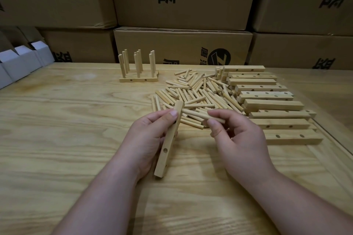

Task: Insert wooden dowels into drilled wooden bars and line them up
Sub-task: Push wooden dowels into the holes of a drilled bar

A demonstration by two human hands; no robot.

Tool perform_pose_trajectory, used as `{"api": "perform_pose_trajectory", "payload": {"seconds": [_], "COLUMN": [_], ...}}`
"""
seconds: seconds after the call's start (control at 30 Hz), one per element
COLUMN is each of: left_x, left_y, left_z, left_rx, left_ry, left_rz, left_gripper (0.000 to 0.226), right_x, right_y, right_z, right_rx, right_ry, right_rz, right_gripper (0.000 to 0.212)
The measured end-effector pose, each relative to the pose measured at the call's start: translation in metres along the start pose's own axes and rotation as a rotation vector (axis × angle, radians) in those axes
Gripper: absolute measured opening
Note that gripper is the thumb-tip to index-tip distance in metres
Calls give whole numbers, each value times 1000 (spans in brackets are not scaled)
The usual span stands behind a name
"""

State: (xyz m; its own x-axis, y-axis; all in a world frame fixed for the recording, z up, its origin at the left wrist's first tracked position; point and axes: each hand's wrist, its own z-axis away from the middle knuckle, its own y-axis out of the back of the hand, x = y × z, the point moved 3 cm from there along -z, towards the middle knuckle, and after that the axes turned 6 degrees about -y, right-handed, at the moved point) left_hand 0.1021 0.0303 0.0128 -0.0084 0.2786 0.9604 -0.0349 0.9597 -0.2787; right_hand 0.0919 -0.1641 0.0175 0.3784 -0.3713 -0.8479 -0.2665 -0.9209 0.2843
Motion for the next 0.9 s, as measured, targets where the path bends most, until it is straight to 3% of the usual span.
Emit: {"api": "perform_pose_trajectory", "payload": {"seconds": [0.17, 0.37, 0.5, 0.6, 0.67, 0.8, 0.9], "left_x": [1, 0, -1, 3, 5, 3, 0], "left_y": [2, 0, -1, -1, -1, 4, 5], "left_z": [1, 2, 0, -4, -5, -7, -8], "left_rx": [-39, -152, -110, -35, 0, 76, 93], "left_ry": [-11, -53, -48, -42, -38, -37, -27], "left_rz": [8, -83, -18, 259, 371, 408, 378], "left_gripper": [51, 38, 50, 43, 39, 30, 21], "right_x": [-3, -7, -8, -2, 4, 12, 12], "right_y": [2, 9, 18, 28, 28, 13, 9], "right_z": [0, -4, -11, -20, -25, -23, -20], "right_rx": [-31, 57, 89, 173, 132, -69, -92], "right_ry": [10, 58, 64, 95, 49, -11, 6], "right_rz": [-65, -106, -75, 233, 490, 804, 887], "right_gripper": [18, 16, 34, 20, 16, 17, 20]}}
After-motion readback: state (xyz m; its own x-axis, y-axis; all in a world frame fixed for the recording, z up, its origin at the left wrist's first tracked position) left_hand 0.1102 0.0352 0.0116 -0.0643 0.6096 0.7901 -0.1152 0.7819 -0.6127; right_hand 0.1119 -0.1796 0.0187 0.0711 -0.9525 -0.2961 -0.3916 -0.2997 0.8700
